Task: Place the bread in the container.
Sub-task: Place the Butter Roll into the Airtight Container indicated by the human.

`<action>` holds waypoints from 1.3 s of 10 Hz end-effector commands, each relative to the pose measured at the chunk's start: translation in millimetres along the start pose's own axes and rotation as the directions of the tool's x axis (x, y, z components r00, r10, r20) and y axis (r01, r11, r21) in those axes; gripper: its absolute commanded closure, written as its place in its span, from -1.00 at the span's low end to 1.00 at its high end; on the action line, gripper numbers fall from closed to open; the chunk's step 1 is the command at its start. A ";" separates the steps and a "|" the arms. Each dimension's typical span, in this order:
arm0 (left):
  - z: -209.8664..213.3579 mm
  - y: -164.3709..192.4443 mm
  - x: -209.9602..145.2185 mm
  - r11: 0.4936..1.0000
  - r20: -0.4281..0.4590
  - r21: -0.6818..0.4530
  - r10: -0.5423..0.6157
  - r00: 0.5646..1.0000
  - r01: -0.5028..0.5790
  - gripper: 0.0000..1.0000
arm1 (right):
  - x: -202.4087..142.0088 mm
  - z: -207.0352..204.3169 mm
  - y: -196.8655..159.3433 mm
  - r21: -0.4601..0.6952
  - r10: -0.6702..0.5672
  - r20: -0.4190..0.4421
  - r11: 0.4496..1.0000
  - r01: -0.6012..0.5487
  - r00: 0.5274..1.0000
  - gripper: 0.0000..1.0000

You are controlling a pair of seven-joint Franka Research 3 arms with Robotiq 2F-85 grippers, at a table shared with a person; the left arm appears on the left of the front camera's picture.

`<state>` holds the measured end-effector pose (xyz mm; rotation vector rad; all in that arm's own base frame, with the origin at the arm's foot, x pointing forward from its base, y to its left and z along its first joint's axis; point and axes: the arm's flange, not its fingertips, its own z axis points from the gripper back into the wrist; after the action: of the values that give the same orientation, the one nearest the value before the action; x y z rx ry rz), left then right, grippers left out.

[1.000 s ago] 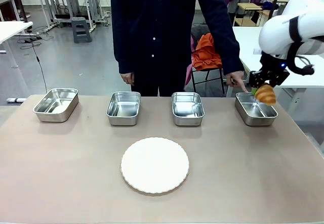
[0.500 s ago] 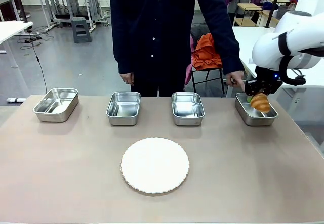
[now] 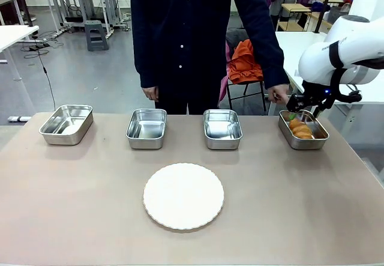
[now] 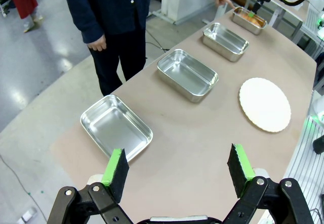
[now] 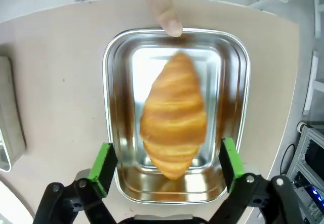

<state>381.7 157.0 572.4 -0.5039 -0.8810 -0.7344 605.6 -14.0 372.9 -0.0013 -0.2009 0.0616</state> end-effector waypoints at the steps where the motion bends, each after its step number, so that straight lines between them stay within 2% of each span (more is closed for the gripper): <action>1: 0.2 -1.7 0.7 1.000 0.007 -0.002 -0.003 1.000 0.003 -1.00 | -4.3 0.5 -3.9 0.004 0.006 0.032 1.000 -0.007 0.999 -1.00; 2: 0.2 -1.7 0.7 1.000 0.007 -0.002 -0.003 1.000 0.003 -1.00 | -3.2 1.5 -3.2 0.006 -0.020 0.009 1.000 0.020 1.000 -1.00; 3: 0.2 -1.7 0.7 1.000 0.007 -0.002 -0.003 1.000 0.003 -1.00 | 0.6 0.5 -0.1 -0.001 0.000 0.005 1.000 0.000 1.000 -1.00; 11: 0.2 -1.7 0.7 1.000 0.007 -0.002 -0.003 1.000 0.003 -1.00 | 0.6 0.4 0.8 0.000 0.000 0.005 1.000 0.000 1.000 -1.00; 13: 0.2 -1.7 0.7 1.000 0.007 -0.002 -0.003 1.000 0.003 -1.00 | -33.2 54.6 31.0 0.003 -0.001 0.048 1.000 0.001 0.999 -1.00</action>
<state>381.7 157.0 572.4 -0.5039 -0.8809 -0.7344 593.4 0.5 394.3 0.0032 -0.2278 0.0744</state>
